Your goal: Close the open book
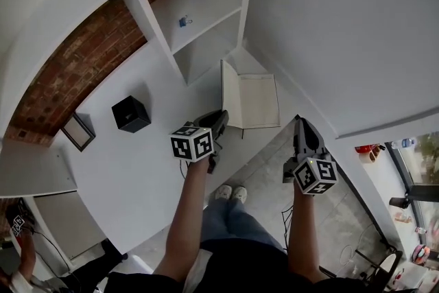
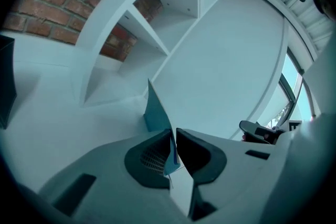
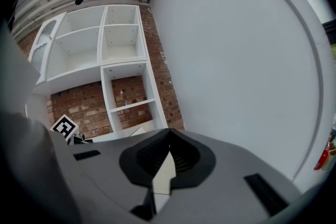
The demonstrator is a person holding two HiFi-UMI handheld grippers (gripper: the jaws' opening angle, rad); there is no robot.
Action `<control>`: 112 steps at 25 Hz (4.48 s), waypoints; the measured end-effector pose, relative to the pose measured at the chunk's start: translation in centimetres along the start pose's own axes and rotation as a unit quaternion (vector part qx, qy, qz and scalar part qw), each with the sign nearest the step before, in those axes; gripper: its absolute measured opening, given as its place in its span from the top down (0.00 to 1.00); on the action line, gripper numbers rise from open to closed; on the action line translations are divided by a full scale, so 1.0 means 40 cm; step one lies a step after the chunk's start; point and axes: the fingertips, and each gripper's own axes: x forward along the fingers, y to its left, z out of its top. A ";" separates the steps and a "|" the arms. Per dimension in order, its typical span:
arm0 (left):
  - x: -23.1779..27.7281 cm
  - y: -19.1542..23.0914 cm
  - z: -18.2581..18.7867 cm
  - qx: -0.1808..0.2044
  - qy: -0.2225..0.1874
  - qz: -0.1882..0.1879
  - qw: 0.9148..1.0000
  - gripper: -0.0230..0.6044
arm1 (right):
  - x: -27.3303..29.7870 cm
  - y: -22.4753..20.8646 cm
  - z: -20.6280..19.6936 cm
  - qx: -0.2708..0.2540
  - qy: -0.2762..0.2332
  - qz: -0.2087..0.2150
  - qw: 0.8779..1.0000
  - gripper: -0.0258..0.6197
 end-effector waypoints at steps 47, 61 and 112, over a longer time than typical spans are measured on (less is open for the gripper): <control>0.376 -0.244 -0.181 0.059 0.140 -0.069 0.986 0.64 | -0.131 -0.248 -0.019 0.026 0.007 -0.091 0.995 0.96; 0.042 -0.339 0.155 0.199 -0.095 -0.058 0.974 0.75 | -0.119 -0.083 0.124 0.000 -0.063 -0.027 0.998 0.96; -0.258 -0.328 0.261 0.256 -0.191 -0.005 0.948 0.95 | -0.196 0.094 0.268 -0.064 -0.130 0.026 0.989 0.96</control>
